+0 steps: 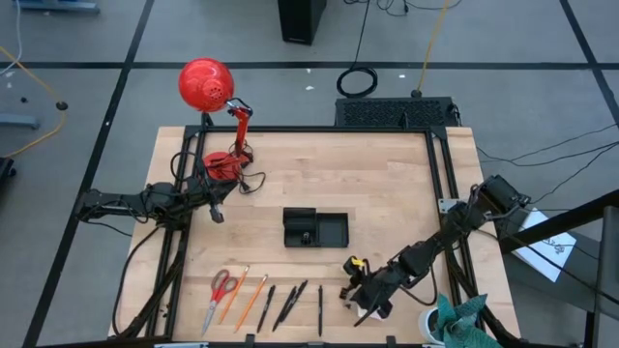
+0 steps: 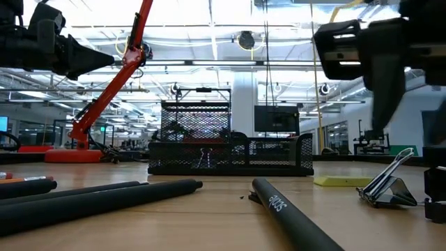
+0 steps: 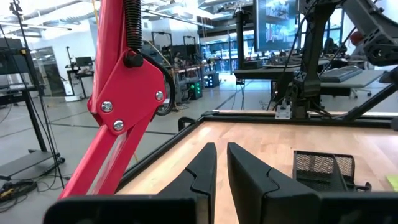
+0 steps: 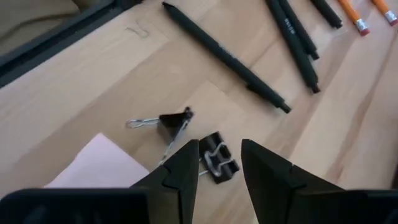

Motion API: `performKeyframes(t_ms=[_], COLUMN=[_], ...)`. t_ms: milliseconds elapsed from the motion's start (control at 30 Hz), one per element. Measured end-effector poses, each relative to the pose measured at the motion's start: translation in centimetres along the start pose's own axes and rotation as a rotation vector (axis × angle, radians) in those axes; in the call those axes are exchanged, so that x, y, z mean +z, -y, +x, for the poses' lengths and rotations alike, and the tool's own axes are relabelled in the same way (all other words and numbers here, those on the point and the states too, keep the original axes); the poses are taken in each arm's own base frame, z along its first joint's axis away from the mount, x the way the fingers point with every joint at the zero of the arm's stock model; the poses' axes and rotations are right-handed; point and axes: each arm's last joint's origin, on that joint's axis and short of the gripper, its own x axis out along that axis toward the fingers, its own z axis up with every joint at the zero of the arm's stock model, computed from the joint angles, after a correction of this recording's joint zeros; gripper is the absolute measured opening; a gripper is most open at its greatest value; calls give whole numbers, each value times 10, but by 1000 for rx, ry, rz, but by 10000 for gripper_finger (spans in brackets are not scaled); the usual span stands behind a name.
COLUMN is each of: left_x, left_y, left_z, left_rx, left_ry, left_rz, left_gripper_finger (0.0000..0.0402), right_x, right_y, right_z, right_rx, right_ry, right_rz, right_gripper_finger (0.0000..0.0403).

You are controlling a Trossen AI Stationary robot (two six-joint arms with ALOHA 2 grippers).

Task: Pick and place office supplies into organizer
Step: Put the top binder clip into the desk organizer

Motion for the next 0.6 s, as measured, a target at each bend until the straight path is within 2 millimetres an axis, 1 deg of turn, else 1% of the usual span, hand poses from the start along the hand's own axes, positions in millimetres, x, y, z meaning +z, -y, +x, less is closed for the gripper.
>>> performKeyframes(t_ms=[200,300,600], left_x=[0,0,0], left_y=[0,0,0], left_z=[0,0,0], left_rx=[0,0,0], left_ry=[0,0,-1], left_rz=[-9,-5,-1], left_gripper_finger=[47,47,47], right_x=[0,0,-2], right_y=[-3,-1,-2], right_z=[0,0,4], right_rx=[-1,-49,-46], right_ry=[-4,-12,-21], right_rz=[-30,-50,-88], right_gripper_finger=[117,117,117])
